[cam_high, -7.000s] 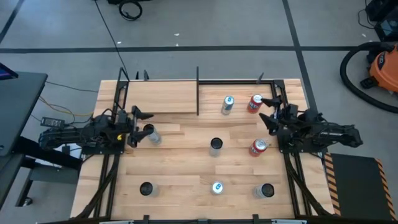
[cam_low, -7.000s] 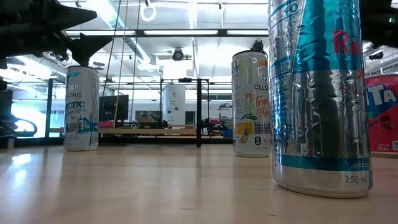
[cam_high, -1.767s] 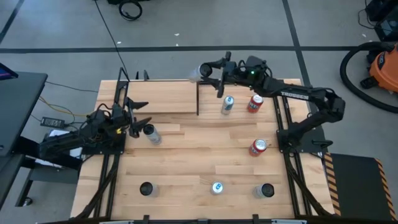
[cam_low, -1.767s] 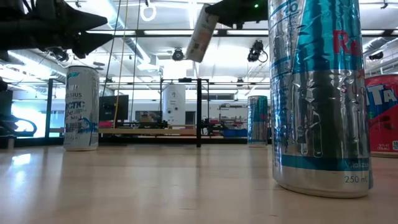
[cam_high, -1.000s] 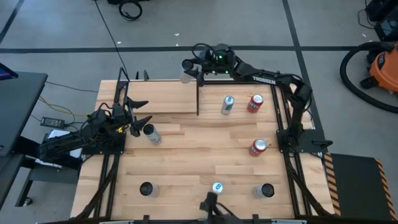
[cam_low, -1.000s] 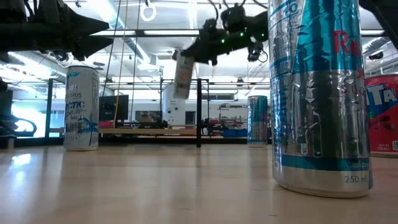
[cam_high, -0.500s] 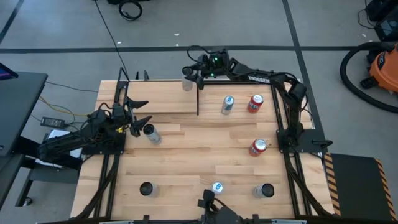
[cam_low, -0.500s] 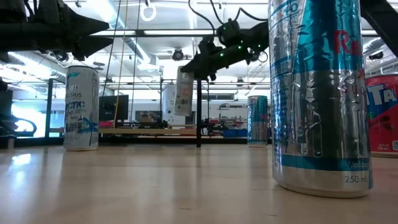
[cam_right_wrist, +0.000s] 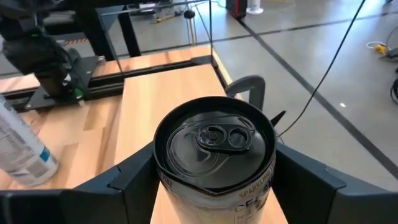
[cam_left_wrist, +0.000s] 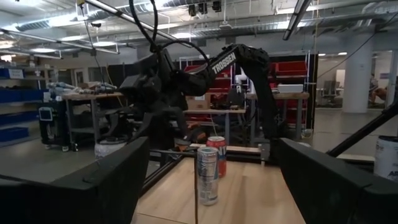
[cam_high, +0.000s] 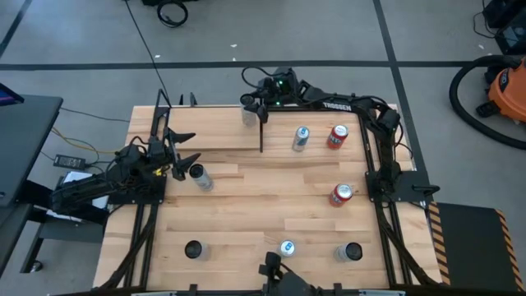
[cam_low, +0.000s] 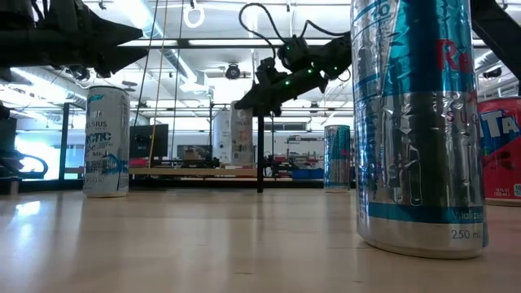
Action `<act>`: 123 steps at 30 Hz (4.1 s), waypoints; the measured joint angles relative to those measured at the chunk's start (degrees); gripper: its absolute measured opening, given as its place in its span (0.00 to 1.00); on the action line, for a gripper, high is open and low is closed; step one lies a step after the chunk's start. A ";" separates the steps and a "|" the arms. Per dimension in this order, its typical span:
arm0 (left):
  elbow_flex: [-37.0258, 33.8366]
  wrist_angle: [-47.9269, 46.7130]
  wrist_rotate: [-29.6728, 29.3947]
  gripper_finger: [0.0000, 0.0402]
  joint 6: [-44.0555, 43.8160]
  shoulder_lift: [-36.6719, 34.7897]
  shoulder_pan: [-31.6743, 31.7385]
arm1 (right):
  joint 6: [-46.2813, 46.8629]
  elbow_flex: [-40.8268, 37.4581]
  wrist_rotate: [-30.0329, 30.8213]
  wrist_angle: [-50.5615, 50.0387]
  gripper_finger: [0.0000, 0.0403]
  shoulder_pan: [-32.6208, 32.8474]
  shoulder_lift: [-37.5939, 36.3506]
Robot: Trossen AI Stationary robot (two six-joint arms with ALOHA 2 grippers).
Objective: Place canned beverage on shelf
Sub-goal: Put the top white yellow soda can on the shelf, then put the top blue soda can on the shelf
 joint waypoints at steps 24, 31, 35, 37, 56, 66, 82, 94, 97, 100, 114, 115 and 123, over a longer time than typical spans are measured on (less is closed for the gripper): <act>0.00 0.79 0.02 0.88 1.31 0.00 -0.02 | -1.88 -0.02 2.17 0.43 0.72 -0.14 0.31; 0.00 0.69 0.02 0.88 1.17 0.00 -0.02 | -1.90 -0.04 4.30 0.04 0.74 -0.35 0.31; 0.00 0.68 0.02 0.88 1.09 -0.01 -0.02 | -1.90 -0.07 4.16 -0.30 0.75 -0.25 0.31; 0.00 0.68 0.02 0.88 1.11 0.00 -0.02 | -1.89 -0.07 4.15 -0.40 0.75 -0.23 0.31; 0.00 0.63 0.02 0.88 1.16 0.00 -0.02 | -1.88 -0.07 3.54 -0.23 0.80 -0.22 0.00; 0.00 0.59 0.02 0.88 1.18 0.00 -0.02 | -2.36 -0.07 3.56 2.42 0.81 -0.23 0.02; 0.00 -1.38 0.02 0.88 0.72 0.00 -0.02 | -0.35 -0.07 -9.78 -3.80 0.81 -0.24 -10.08; 0.00 -1.38 0.01 0.88 0.25 0.00 -0.01 | -7.53 -0.07 0.09 -31.85 0.79 -0.11 -25.96; 0.00 -1.38 0.00 0.88 0.24 0.00 -0.01 | -8.28 -0.07 3.51 -38.68 0.79 -0.11 -29.32; 0.00 -1.40 0.02 0.88 0.22 0.00 -0.02 | -8.72 -0.07 6.93 -45.70 0.79 -0.11 -32.17; 0.00 -1.42 0.01 0.88 -0.99 0.00 -0.02 | -9.94 -3.61 13.69 -62.81 0.79 -0.36 -35.47; 0.00 -1.42 0.02 0.88 -1.01 0.00 -0.02 | -11.02 -4.72 13.71 -62.50 0.79 -0.59 -35.47; 0.00 -1.40 0.02 0.88 -0.96 0.00 -0.01 | -14.96 -12.85 13.29 -56.24 0.79 -0.74 -35.43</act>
